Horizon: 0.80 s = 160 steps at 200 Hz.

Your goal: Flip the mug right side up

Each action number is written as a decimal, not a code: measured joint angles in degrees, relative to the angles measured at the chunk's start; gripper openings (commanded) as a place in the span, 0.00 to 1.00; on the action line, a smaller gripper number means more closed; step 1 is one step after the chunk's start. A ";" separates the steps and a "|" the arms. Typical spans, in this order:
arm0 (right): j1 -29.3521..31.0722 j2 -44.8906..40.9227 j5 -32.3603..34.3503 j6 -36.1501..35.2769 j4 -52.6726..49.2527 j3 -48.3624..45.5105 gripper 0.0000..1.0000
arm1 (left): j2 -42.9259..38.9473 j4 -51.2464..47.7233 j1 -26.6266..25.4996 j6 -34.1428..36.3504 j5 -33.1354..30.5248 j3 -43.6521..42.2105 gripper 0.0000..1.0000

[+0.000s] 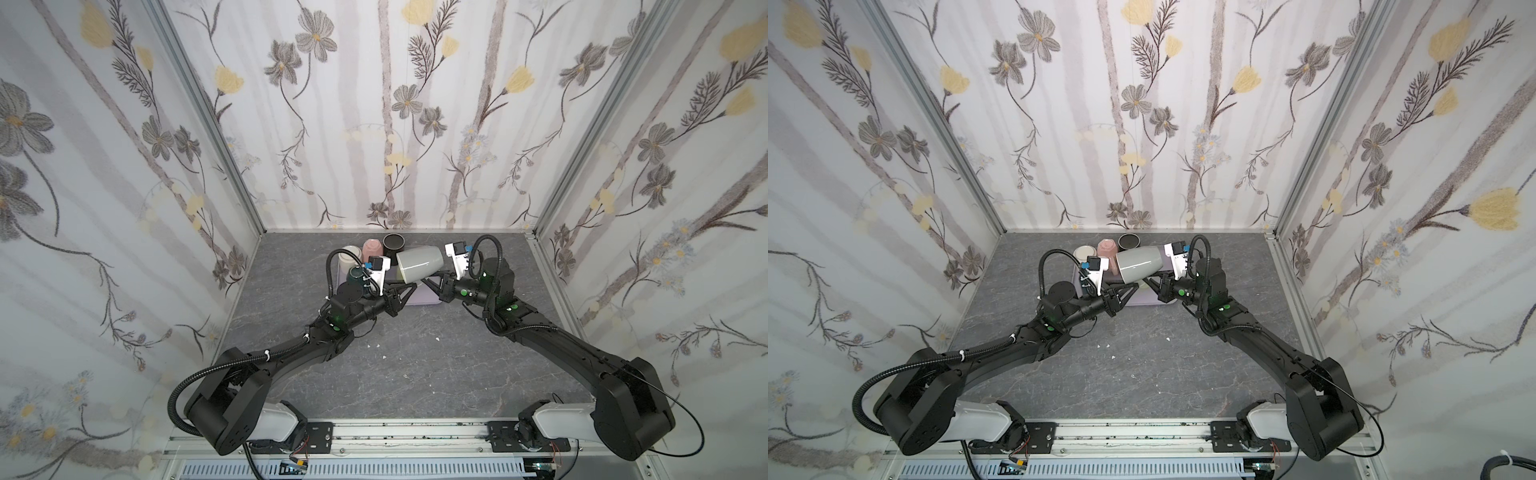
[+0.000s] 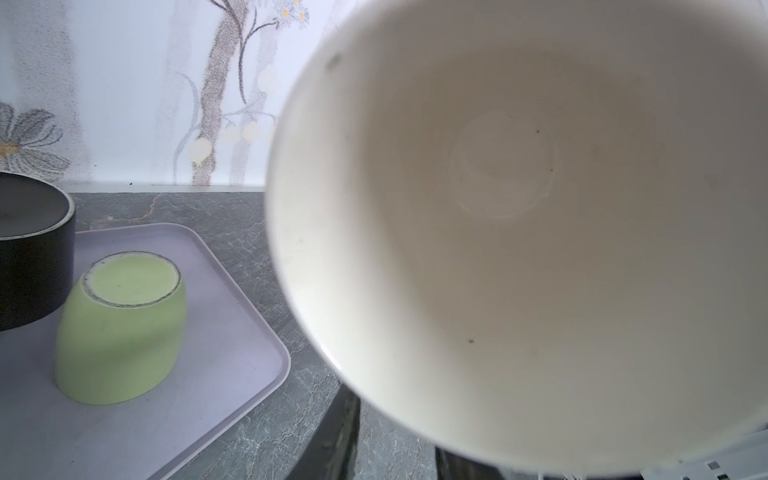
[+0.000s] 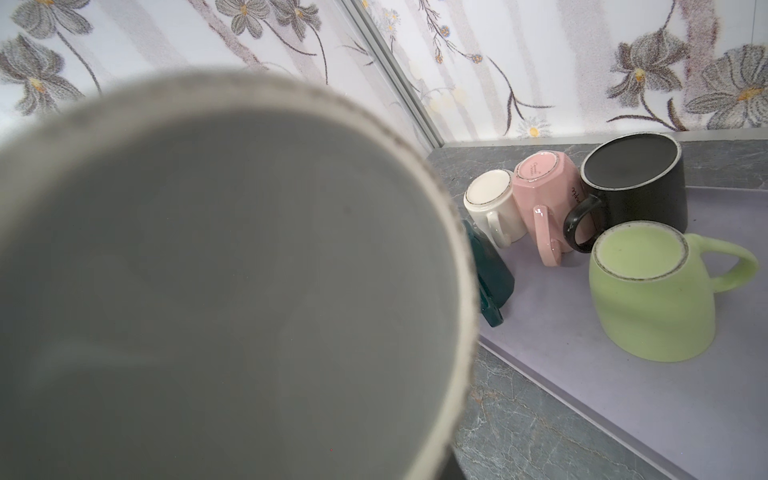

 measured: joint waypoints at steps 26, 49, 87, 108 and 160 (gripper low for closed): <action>0.00 0.66 -0.07 1.27 0.48 0.02 0.00 | 0.24 1.01 0.00 -0.04 -0.92 -0.26 0.32; 0.02 1.16 -0.04 2.01 1.46 0.04 0.00 | 1.33 3.26 -0.02 -0.24 -0.98 -0.26 0.36; 0.09 1.27 -0.04 2.34 1.49 0.04 0.00 | 4.09 7.32 -0.02 -0.85 -0.35 0.04 0.37; 0.09 1.27 -0.02 2.60 1.88 0.04 0.00 | 5.29 8.76 -0.02 -1.42 0.00 0.74 0.34; 0.04 1.53 0.20 3.10 2.95 0.13 0.00 | 7.15 9.40 0.11 -2.43 1.05 2.21 0.14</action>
